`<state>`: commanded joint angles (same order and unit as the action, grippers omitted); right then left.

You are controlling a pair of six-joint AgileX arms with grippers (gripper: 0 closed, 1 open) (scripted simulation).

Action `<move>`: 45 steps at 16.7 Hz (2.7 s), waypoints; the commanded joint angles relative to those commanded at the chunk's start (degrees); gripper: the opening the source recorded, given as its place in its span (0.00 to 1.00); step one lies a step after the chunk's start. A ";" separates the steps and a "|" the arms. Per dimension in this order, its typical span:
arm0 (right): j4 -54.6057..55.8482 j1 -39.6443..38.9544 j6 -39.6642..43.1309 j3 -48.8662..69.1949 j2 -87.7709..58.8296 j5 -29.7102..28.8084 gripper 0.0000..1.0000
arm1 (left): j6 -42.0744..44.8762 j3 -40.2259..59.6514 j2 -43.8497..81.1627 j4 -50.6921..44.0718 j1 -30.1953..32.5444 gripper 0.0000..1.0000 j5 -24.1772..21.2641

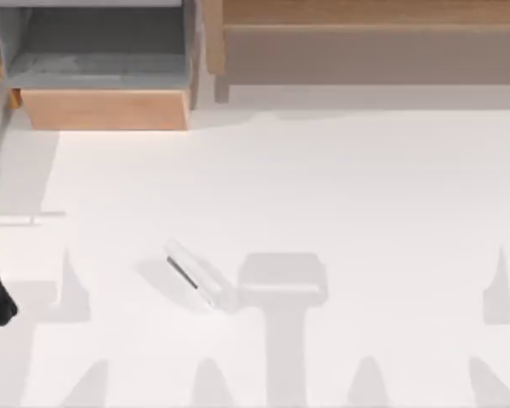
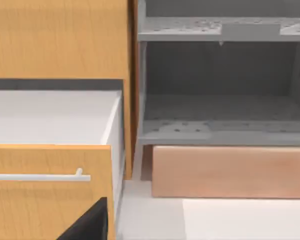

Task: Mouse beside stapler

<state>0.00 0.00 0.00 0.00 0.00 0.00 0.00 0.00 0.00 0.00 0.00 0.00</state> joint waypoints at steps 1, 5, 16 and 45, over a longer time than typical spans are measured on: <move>0.00 0.00 0.00 0.00 0.00 0.00 1.00 | 0.00 0.00 0.00 0.00 0.00 1.00 0.00; 0.00 0.00 0.00 0.00 0.00 0.00 1.00 | 0.49 2.70 2.69 -1.46 -0.57 1.00 -0.26; 0.00 0.00 0.00 0.00 0.00 0.00 1.00 | 7.20 44.14 45.96 -24.18 -8.81 1.00 -2.60; 0.00 0.00 0.00 0.00 0.00 0.00 1.00 | 22.02 142.01 150.00 -76.46 -19.17 1.00 -2.50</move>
<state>0.00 0.00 0.00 0.00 0.00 0.00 22.02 142.01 150.00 -76.46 -19.17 -2.50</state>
